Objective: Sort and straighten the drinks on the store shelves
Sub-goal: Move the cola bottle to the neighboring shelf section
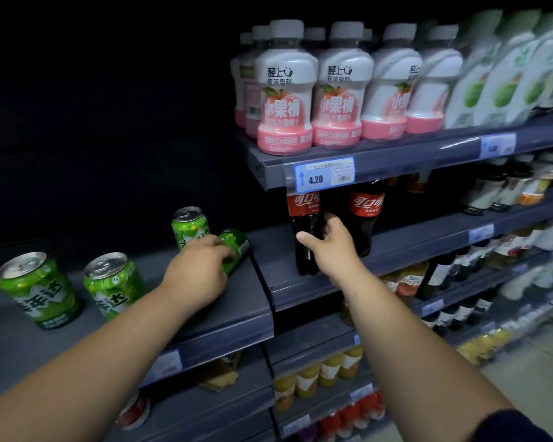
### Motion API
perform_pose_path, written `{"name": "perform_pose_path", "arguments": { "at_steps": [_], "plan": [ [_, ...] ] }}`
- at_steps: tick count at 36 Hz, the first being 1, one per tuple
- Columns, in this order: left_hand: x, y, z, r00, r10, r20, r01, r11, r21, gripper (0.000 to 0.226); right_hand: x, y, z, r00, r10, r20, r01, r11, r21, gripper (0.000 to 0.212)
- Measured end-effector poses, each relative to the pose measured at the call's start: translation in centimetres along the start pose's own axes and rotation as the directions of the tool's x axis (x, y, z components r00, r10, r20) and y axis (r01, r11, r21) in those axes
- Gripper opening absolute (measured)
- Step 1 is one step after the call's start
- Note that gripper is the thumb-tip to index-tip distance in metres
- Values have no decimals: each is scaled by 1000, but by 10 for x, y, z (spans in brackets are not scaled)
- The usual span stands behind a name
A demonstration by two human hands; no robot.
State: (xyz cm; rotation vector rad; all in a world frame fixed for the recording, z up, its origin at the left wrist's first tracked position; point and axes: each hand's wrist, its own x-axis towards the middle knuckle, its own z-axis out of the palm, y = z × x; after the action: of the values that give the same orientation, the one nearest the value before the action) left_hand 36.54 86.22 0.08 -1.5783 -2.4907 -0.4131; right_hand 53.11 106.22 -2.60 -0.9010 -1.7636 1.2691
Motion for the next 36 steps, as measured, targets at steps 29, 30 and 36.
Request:
{"name": "perform_pose_path", "arguments": {
  "at_steps": [29, 30, 36],
  "plan": [
    [4, 0, -8, 998, -1, 58, -2, 998, 59, 30, 30, -4, 18, 962, -41, 270, 44, 999, -7, 78],
    [5, 0, -8, 998, -2, 60, -1, 998, 59, 30, 30, -6, 19, 955, -43, 294, 65, 996, -65, 82],
    [6, 0, -7, 998, 14, 57, -17, 998, 55, 31, 26, -11, 25, 940, -13, 340, 98, 967, -234, 102]
  ]
}}
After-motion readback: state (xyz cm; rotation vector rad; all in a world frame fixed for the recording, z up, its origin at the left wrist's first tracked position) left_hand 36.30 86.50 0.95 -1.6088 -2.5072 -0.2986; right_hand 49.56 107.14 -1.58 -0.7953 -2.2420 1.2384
